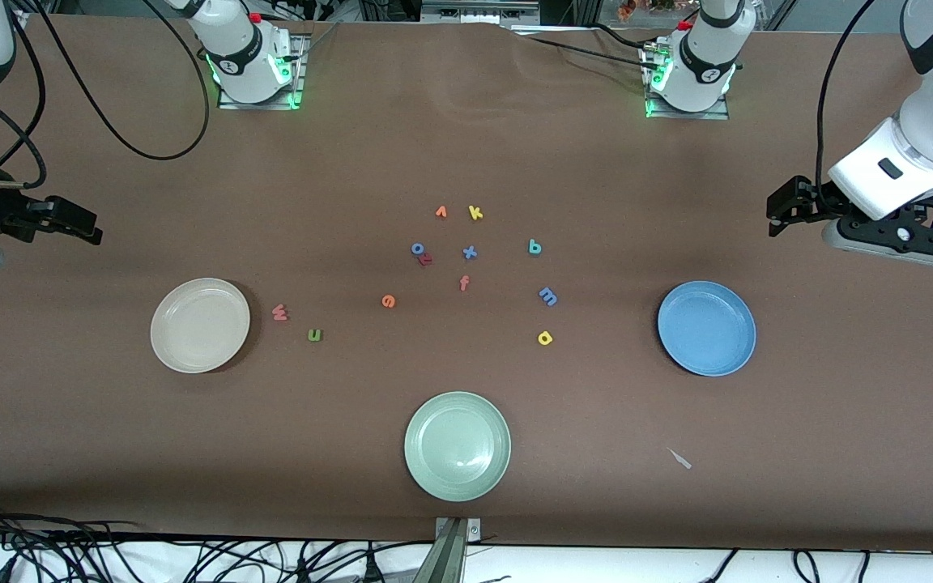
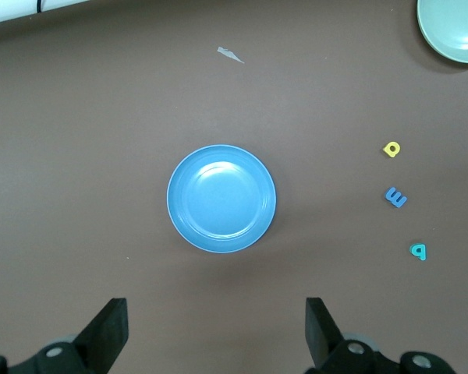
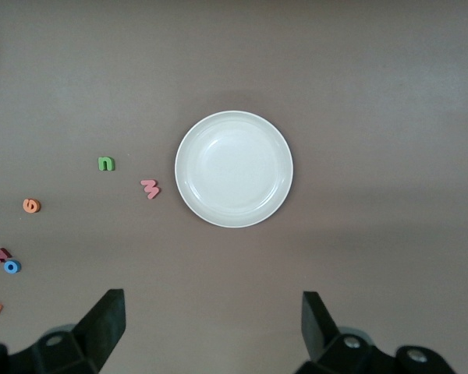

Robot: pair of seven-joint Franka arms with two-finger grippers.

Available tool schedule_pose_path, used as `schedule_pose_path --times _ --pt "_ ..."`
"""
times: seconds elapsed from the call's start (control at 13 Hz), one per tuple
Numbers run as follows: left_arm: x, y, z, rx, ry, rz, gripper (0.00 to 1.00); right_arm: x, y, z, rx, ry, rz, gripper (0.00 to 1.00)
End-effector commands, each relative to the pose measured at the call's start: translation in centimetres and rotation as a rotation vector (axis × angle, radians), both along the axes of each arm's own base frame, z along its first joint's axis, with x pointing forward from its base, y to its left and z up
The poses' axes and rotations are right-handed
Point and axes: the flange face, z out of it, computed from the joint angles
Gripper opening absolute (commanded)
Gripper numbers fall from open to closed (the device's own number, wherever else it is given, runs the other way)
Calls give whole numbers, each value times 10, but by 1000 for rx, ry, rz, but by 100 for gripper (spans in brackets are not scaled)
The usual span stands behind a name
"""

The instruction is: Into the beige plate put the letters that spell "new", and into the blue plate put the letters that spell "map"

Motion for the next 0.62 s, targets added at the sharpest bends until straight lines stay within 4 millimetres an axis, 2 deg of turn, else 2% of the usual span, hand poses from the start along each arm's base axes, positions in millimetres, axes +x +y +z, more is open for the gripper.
schedule_pose_path --times 0.0,0.54 --pt "3 -6 4 -8 4 -7 100 -3 0 6 9 -7 2 100" --pt "4 -8 0 -9 11 -10 100 -3 1 6 7 -7 3 100"
